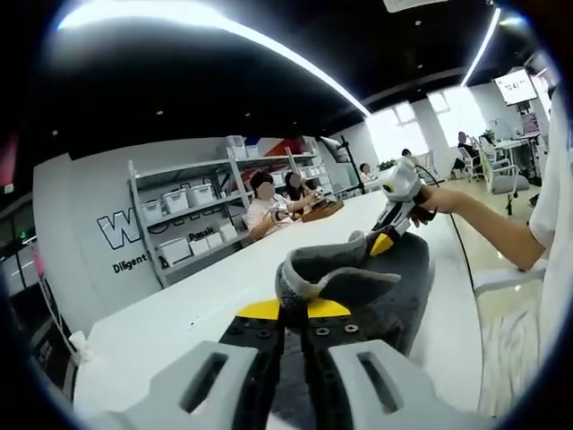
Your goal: Open the folded towel by lifting each exposed corner and separating the folded layers until the towel lies flat within the target outline without major curled edges
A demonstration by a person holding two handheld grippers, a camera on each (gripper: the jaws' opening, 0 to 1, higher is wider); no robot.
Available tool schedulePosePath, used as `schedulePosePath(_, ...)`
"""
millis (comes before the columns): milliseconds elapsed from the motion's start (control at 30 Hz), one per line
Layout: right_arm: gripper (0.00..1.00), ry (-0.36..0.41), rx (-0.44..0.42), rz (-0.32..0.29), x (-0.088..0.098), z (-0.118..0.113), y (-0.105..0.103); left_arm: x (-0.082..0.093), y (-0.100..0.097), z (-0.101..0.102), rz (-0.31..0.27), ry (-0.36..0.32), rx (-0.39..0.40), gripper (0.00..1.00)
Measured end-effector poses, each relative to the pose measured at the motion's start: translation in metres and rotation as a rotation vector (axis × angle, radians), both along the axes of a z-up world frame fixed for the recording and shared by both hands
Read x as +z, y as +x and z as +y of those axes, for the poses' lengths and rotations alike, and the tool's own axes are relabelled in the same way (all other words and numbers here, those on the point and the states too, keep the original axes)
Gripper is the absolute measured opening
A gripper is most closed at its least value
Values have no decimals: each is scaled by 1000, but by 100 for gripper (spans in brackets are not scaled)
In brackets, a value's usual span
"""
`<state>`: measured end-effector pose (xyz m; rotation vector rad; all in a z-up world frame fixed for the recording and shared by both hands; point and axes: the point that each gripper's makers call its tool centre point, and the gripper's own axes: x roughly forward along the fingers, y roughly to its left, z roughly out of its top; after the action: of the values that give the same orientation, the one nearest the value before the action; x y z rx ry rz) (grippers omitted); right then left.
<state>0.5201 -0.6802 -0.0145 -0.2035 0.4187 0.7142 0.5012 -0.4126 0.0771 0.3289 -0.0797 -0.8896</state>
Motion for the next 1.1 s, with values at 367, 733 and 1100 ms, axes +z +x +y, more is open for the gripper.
schedulePosePath(367,6,88,-16,-61,22,-8,4,21,6,27,-66,-32,51,5)
schedulePosePath(733,6,145,-44,-93,36,-23,4,39,12,74,-42,-106,109,5)
schedulePosePath(1100,6,201,-79,-153,57,-35,-1,43,13,82,-44,-126,124,5)
